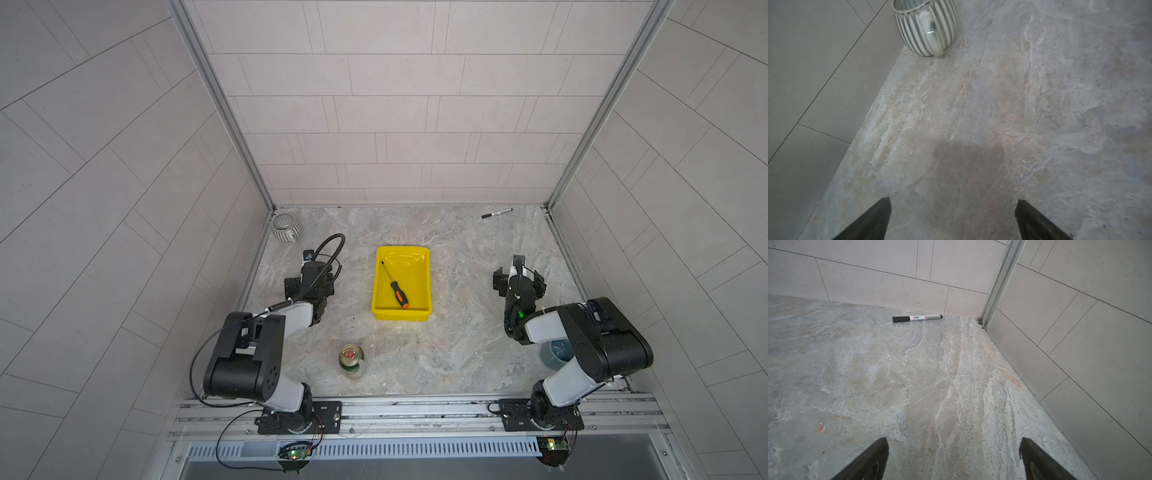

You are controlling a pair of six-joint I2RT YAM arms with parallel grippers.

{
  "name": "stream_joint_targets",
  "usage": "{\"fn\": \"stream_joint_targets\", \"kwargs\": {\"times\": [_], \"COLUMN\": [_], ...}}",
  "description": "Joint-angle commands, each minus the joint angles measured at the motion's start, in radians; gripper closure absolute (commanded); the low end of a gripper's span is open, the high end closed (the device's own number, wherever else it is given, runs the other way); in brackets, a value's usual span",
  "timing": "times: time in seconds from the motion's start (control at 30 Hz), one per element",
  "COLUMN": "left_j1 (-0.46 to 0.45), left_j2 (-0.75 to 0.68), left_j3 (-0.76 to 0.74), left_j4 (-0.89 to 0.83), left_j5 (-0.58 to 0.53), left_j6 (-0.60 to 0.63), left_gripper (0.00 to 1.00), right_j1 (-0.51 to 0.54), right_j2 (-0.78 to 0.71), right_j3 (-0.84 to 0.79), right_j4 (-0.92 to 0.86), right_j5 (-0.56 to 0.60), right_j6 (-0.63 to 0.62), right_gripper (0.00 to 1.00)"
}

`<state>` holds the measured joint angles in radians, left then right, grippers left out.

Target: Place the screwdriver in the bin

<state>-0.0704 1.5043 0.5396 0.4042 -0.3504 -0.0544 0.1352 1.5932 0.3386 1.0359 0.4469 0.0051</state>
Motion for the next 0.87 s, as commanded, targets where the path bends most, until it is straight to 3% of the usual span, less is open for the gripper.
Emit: {"fn": "stream_joint_targets", "kwargs": {"times": [0.0, 0.2, 0.53, 0.63, 0.83], "left_j1": [0.026, 0.035, 0.017, -0.032, -0.007], "left_j2": [0.018, 0.080, 0.087, 0.094, 0.088], "left_j3": [-0.039, -0.132, -0.143, -0.166, -0.145], "left_j4": [0.269, 0.495, 0.522, 0.583, 0.529], "left_j5": [0.121, 0.157, 0.144, 0.033, 0.089], "left_j6": [0.009, 0.018, 0.050, 0.072, 0.054], "left_gripper": [0.00, 0.00, 0.00, 0.00, 0.00], "right_j1": [0.002, 0.001, 0.002, 0.001, -0.006], "right_j2": [-0.004, -0.004, -0.005, -0.001, -0.009], "right_j3": [0.002, 0.002, 0.002, 0.004, 0.005], "right_j4": [0.006, 0.006, 0.006, 0.001, -0.011], "right_j5": [-0.004, -0.004, -0.004, -0.004, -0.022], "right_j6": [-0.005, -0.004, -0.005, -0.007, 0.000], "right_gripper": [0.01, 0.01, 0.01, 0.01, 0.01]}}
